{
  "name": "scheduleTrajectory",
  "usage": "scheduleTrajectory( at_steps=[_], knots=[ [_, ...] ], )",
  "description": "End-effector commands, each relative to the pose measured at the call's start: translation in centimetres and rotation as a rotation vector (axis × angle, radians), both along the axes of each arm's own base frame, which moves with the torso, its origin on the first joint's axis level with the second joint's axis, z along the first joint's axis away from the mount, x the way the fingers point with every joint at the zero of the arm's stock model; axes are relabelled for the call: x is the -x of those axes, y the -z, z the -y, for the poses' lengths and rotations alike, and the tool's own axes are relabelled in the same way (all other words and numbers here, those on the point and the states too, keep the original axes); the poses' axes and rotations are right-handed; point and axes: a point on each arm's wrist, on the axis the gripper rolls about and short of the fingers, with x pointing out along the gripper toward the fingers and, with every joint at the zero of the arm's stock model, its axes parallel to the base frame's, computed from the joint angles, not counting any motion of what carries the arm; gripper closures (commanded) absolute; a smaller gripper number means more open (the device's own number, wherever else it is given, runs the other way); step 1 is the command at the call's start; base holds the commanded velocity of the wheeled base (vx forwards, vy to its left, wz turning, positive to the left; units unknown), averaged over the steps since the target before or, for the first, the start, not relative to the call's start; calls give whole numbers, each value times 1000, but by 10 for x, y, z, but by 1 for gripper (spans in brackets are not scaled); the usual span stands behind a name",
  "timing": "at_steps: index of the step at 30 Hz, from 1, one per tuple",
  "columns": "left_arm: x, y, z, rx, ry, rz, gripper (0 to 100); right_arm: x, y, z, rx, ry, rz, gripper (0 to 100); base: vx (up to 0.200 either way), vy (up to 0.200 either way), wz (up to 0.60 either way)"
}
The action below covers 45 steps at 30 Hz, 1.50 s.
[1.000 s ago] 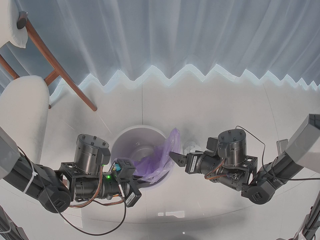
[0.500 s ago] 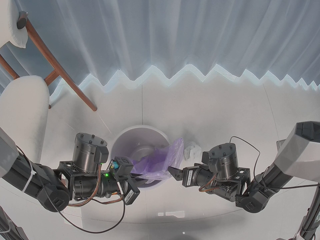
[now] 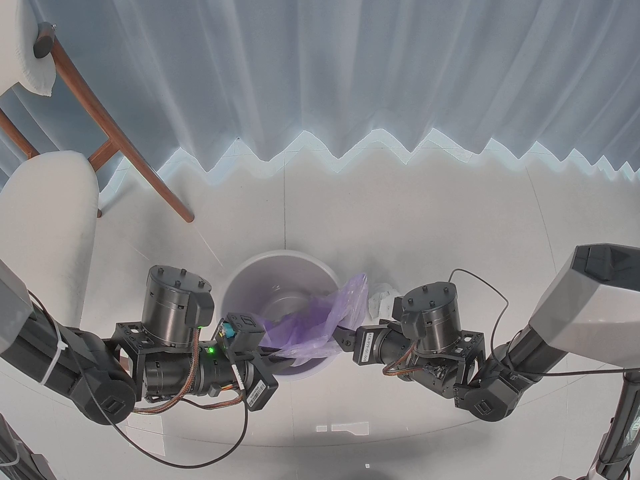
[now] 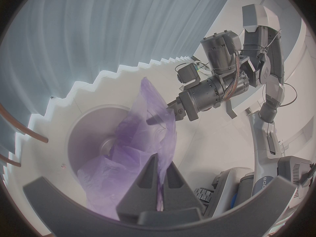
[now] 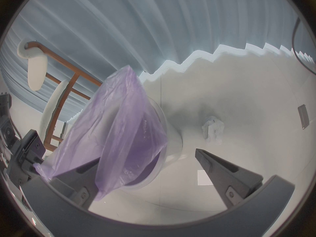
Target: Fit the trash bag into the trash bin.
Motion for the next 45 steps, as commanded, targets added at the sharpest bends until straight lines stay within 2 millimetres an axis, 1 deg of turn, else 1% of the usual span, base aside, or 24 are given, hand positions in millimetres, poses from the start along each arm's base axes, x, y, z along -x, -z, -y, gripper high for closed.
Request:
scheduleTrajectory(
  at_steps=[1, 5, 10, 13, 14, 17, 20, 22, 23, 24, 25, 26, 28, 30, 33, 34, 35, 37, 40, 42, 45],
  knots=[
    [1, 0, 0, 1, 0, 0, 100, -2, 1, -2, -1, 0, 4, 100, 0, 0, 0],
    [4, 0, 1, 16, -6, -22, 100, -3, -4, -3, -15, -2, 20, 100, 0, 0, 0],
    [8, 2, 0, 15, -7, -36, 100, 1, -4, -7, -19, -17, 29, 100, 0, 0, 0],
    [9, 3, 0, 15, -6, -35, 100, 0, -8, -10, -29, -23, 44, 100, 0, 0, 0],
    [8, 3, -1, 15, -7, -36, 0, -1, -11, -10, -33, -22, 52, 100, 0, 0, 0],
    [8, 2, 0, 17, -12, -37, 0, -5, -16, -8, -43, -16, 71, 100, 0, 0, 0],
    [7, -5, -7, 56, -70, -43, 0, -14, -20, 3, -57, 21, 96, 100, 0, 0, 0],
    [5, -11, -13, 79, -119, -35, 0, -18, -21, 8, -68, 32, 110, 100, 0, 0, 0],
    [5, -11, -13, 79, -119, -35, 0, -18, -21, 8, -68, 32, 110, 100, 0, 0, 0],
    [5, -20, -21, 109, -169, -22, 0, -21, -21, 15, -70, 44, 113, 100, 0, 0, 0],
    [5, -23, -25, 117, -187, -21, 0, -21, -20, 17, -67, 45, 112, 100, 0, 0, 0],
    [5, -23, -26, 118, -189, -22, 0, -21, -20, 17, -66, 44, 112, 100, 0, 0, 0],
    [7, -25, -39, 132, -239, -24, 0, -22, -20, 19, -58, 48, 114, 100, 0, 0, 0],
    [7, -23, -51, 138, -288, -40, 0, -22, -19, 19, -58, 50, 112, 100, 0, 0, 0],
    [5, -24, -65, 142, -335, -32, 0, -21, -20, 19, -58, 48, 112, 100, 0, 0, 0],
    [5, -24, -65, 142, -335, -32, 0, -21, -20, 19, -58, 48, 112, 100, 0, 0, 0],
    [3, -26, -73, 144, -364, -24, 0, -22, -22, 20, -62, 50, 117, 100, 0, 0, 0],
    [2, -24, -78, 147, -374, -34, 0, -23, -24, 20, -65, 51, 124, 100, 0, 0, 0],
    [2, -16, -89, 155, -384, -72, 0, -24, -22, 24, -62, 62, 119, 100, 0, 0, 0],
    [6, -6, -99, 161, -377, -120, 0, -24, -21, 25, -60, 66, 115, 100, 0, 0, 0],
    [14, 2, -103, 190, -336, -145, 0, -24, -24, 29, -62, 75, 119, 100, 0, 0, 0]
  ],
)
